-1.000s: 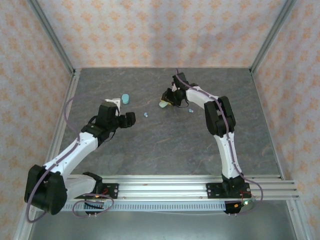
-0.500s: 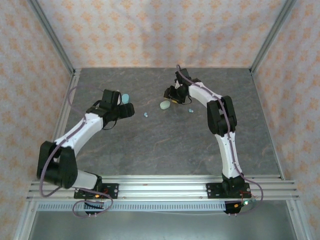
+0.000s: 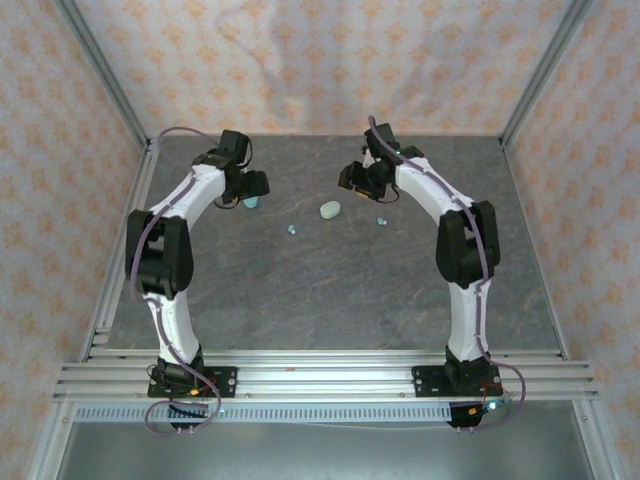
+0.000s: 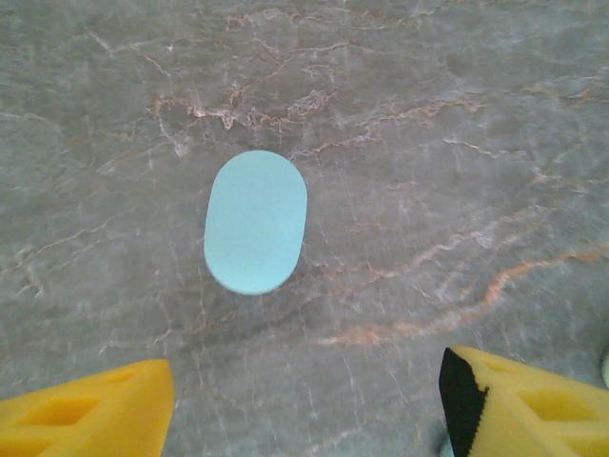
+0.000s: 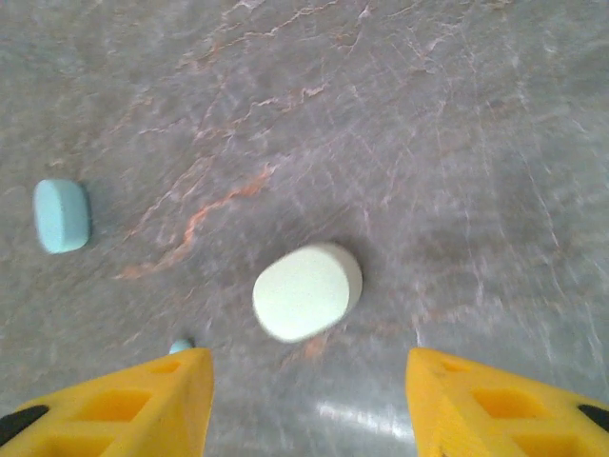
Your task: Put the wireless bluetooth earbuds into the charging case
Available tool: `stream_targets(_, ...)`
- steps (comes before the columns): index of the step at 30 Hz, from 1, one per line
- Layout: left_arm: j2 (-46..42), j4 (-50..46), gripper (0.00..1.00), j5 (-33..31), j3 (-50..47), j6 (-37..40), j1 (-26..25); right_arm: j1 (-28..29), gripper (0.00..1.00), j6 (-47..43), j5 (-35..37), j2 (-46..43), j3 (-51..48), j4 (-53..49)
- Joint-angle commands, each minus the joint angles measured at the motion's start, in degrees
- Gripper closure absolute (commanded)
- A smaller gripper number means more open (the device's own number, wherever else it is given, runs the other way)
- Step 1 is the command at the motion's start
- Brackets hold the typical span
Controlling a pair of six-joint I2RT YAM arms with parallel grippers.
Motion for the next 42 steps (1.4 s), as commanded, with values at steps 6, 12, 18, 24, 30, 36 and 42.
stream_targets(6, 13.13, -12.88, 0.32, -4.08, 15.35, 3.63, 1.09, -0.06, 0.44, 0.63, 2.57, -12.63, -11.23, 1.9)
stream_targets(12, 18.65, -15.06, 0.35, -3.19, 20.79, 2.55, 1.97, -0.13, 0.44, -0.3, 3.89, -15.96, -12.46, 0.87)
stream_targets(18, 22.85, -16.61, 0.41, -1.93, 24.49, 2.37, 2.62, -0.1, 0.43, -0.68, 4.18, -17.08, -12.29, 0.2)
stream_targets(24, 23.9, -16.02, 0.54, -0.12, 23.74, 3.18, 2.89, -0.06, 0.43, -0.08, 3.72, -17.58, -12.86, -0.06)
stream_targets(30, 19.96, -14.83, 0.71, 1.81, 18.49, 7.59, 2.78, -0.11, 0.43, 2.49, 1.85, -19.21, -14.84, 1.67)
stream_targets(36, 9.85, -10.07, 0.76, 6.0, 7.32, 12.74, 2.61, -0.16, 0.43, 6.94, -3.81, -21.18, -17.33, 4.5)
stream_targets(42, -5.73, -1.94, 0.88, 16.6, -8.2, 19.39, 0.14, -0.22, 0.43, 10.91, -10.06, -24.89, -20.01, 6.71)
